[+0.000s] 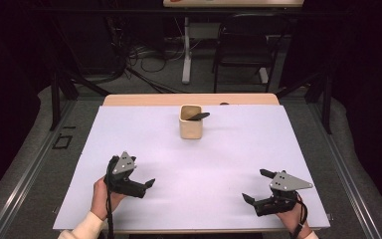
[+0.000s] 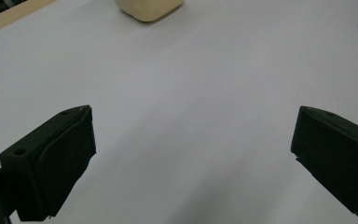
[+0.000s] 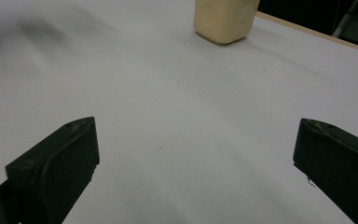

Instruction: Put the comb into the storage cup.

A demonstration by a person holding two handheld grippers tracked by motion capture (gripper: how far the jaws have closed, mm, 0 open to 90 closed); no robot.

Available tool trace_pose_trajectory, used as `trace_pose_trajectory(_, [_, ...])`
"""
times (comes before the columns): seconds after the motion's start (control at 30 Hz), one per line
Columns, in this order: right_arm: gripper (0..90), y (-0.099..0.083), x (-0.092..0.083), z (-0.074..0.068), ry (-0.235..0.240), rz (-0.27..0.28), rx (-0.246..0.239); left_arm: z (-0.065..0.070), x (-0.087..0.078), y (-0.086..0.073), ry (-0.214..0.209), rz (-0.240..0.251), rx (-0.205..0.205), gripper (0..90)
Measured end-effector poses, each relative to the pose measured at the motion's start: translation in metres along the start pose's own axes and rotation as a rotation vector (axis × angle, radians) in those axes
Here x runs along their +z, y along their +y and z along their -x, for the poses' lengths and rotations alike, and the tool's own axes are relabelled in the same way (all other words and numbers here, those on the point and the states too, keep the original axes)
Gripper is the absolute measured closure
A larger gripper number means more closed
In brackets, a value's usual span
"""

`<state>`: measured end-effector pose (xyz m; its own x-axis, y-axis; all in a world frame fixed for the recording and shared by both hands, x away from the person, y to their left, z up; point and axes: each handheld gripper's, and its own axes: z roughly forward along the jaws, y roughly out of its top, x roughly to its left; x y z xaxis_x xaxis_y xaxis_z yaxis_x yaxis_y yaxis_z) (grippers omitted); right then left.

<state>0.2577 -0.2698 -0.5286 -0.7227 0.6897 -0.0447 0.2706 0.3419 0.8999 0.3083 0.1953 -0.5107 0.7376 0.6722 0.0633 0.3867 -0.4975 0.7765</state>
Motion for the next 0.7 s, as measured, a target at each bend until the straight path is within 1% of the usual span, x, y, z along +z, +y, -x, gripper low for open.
trace_pose_trajectory(0.33, [0.0,0.000,0.000,0.000,-0.001,-0.001,-0.004,0.004,-0.006,-0.010,0.010,0.023,-0.011,0.0])
trace_pose_trajectory(0.5, [0.0,0.000,0.000,0.000,0.000,-0.001,-0.004,0.006,-0.010,-0.017,0.009,0.049,-0.020,0.0])
trace_pose_trajectory(0.57, [0.0,0.000,0.000,0.000,0.000,-0.001,-0.003,0.007,-0.012,-0.020,0.009,0.070,-0.029,0.0])
trace_pose_trajectory(0.63, [0.0,0.000,0.000,0.000,0.000,-0.002,-0.003,0.008,-0.014,-0.022,0.010,0.081,-0.027,0.0])
trace_pose_trajectory(0.7, [0.0,0.000,0.000,0.000,0.000,-0.002,-0.003,0.010,-0.017,-0.025,0.016,0.105,-0.029,0.0])
